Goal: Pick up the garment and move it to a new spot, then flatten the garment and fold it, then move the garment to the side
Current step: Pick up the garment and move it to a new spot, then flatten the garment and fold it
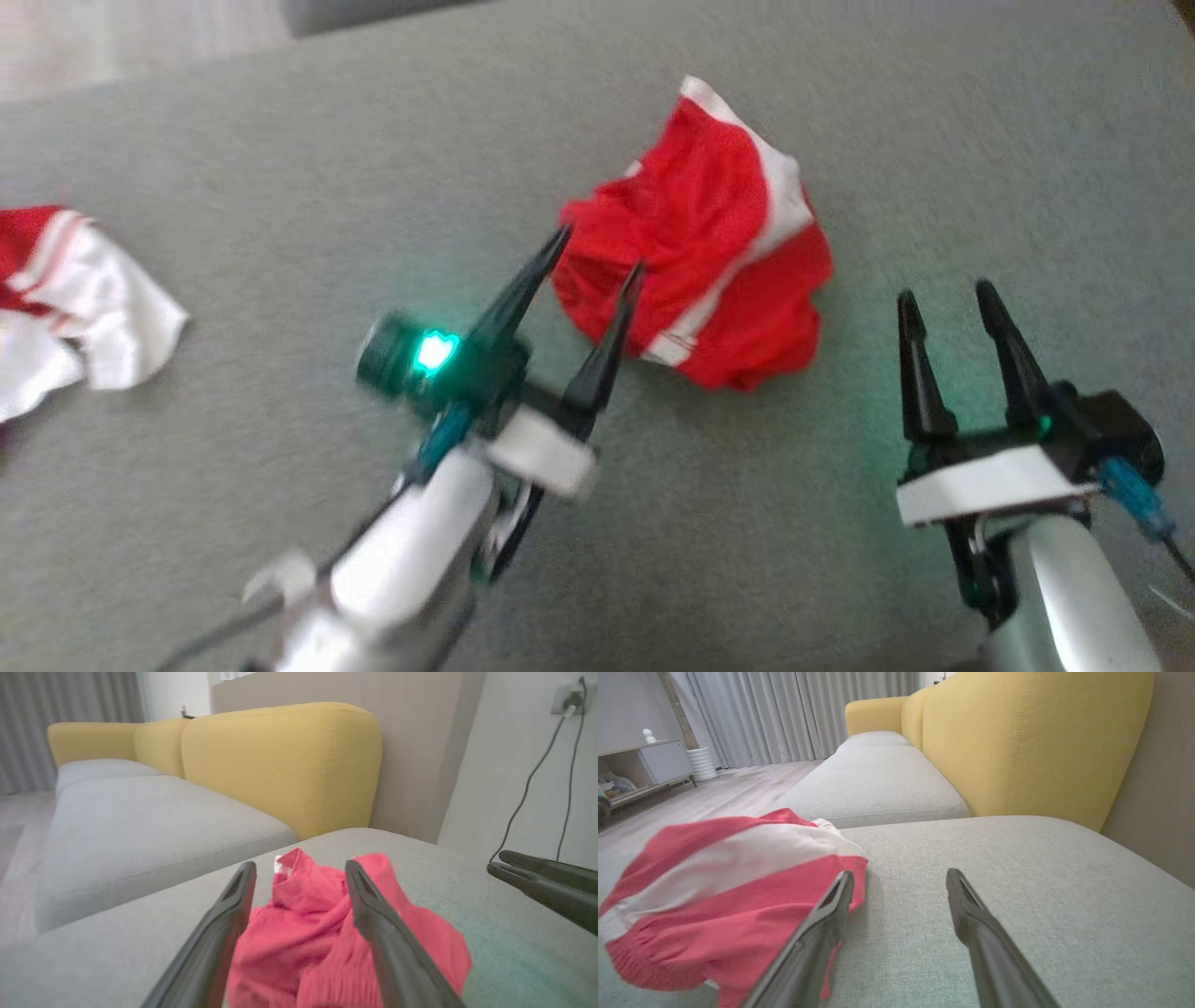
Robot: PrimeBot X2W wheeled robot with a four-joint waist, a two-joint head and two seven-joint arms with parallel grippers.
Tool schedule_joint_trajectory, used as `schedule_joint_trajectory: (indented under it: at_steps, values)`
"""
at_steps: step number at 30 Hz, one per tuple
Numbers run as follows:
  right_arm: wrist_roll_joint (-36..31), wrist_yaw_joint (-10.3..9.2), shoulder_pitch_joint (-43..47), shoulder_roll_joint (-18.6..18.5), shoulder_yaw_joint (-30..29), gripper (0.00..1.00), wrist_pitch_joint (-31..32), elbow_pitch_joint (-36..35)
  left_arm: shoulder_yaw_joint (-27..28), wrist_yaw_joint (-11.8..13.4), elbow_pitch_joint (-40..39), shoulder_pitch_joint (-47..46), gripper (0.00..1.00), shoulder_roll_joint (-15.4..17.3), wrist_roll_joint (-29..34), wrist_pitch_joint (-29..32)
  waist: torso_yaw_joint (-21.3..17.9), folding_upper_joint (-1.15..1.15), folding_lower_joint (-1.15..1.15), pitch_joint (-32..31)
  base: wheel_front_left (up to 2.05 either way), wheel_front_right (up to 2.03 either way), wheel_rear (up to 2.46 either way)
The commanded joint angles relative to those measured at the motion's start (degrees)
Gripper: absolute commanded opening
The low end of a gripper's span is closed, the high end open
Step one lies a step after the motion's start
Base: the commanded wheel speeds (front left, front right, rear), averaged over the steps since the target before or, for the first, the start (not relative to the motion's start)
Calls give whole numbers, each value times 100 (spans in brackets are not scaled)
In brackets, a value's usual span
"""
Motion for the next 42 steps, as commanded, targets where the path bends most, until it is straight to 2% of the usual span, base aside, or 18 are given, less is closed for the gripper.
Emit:
schedule_joint_trajectory:
  at_steps: [1,4,5,6,7,14,20,24,28,42]
  values:
    - [-62,-4,108,-11,62,100,-15,-135,351,79,-283,221,100,40,27,-29,482,0,1,-502,0,0,0]
    - [-157,-4,273,-11,-49,100,-15,-123,860,227,-630,881,100,-2,34,-29,754,0,1,-822,0,0,0]
    - [-157,-4,273,-11,-49,100,-15,-123,860,227,-630,881,100,-2,34,-29,754,0,1,-822,0,0,0]
    - [-203,-4,399,-11,-83,100,-15,-120,1236,308,-870,1338,100,-46,51,-29,909,0,1,-1013,0,0,0]
    - [-203,-4,399,-11,-83,100,-15,-120,1236,308,-870,1338,100,-46,51,-29,909,0,1,-1013,0,0,0]
    - [-293,-4,890,-10,13,100,-15,-284,2583,520,-1531,2868,100,-183,357,-30,1223,0,1,-1471,0,0,0]
    - [-196,-4,1286,-10,143,100,-15,-631,3182,190,-2082,3839,100,-305,910,-30,1343,0,1,-1686,0,0,0]
    - [-179,-4,1414,-10,132,100,-15,-717,3281,44,-2175,4049,100,-329,1167,-30,1378,0,1,-1732,0,0,0]
    - [-179,-4,1484,-10,128,100,-15,-760,3360,14,-2184,4083,100,-338,1337,-30,1392,0,1,-1746,0,0,0]
    - [-191,-4,1502,-10,167,100,-15,-766,3362,131,-2097,4067,100,-341,1416,-30,1404,0,1,-1732,0,0,0]
